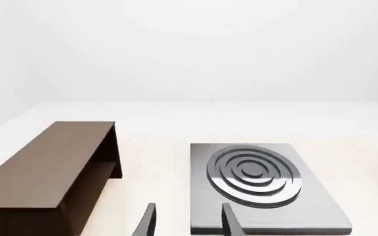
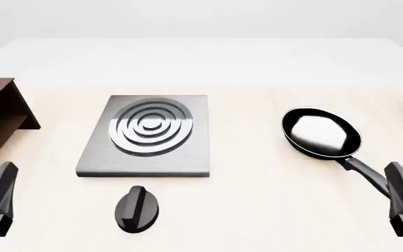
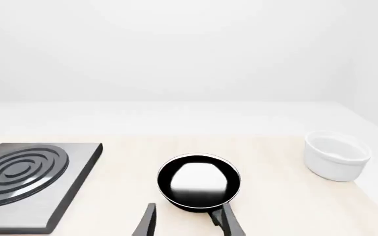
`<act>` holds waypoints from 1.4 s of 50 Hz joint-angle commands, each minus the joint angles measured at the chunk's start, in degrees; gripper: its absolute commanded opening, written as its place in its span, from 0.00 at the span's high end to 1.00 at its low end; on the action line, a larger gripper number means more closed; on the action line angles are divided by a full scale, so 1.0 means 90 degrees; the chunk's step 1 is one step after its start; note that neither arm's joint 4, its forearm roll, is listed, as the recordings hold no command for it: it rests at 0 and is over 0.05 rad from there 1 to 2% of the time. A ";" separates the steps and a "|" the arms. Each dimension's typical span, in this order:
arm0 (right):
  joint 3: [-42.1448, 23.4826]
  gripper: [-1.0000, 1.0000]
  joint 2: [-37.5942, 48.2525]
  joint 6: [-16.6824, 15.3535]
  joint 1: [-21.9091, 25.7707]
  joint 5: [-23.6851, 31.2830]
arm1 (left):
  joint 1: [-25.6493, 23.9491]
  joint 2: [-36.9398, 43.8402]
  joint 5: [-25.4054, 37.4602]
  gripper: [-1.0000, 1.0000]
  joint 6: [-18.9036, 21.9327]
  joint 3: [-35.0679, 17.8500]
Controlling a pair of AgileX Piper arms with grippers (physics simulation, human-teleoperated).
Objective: Turn on the stove and put the frying pan on it.
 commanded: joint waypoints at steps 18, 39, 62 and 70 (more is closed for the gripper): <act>-0.0007 0.00 0.0124 -0.0003 -0.0035 -0.0065 | 0.0033 0.0003 -0.0059 0.00 0.0024 -0.0019; 0.0002 0.00 0.0279 0.0038 0.0021 -0.0266 | -0.1595 0.0267 0.2184 0.00 0.0476 -0.1470; 0.0002 0.00 0.0219 0.0070 0.0016 -0.0231 | -0.2834 0.2089 0.3504 0.00 0.0588 -0.2460; 0.0002 0.00 0.0198 0.0065 0.0014 -0.0215 | -0.3197 0.2572 0.3142 0.00 0.0495 -0.2108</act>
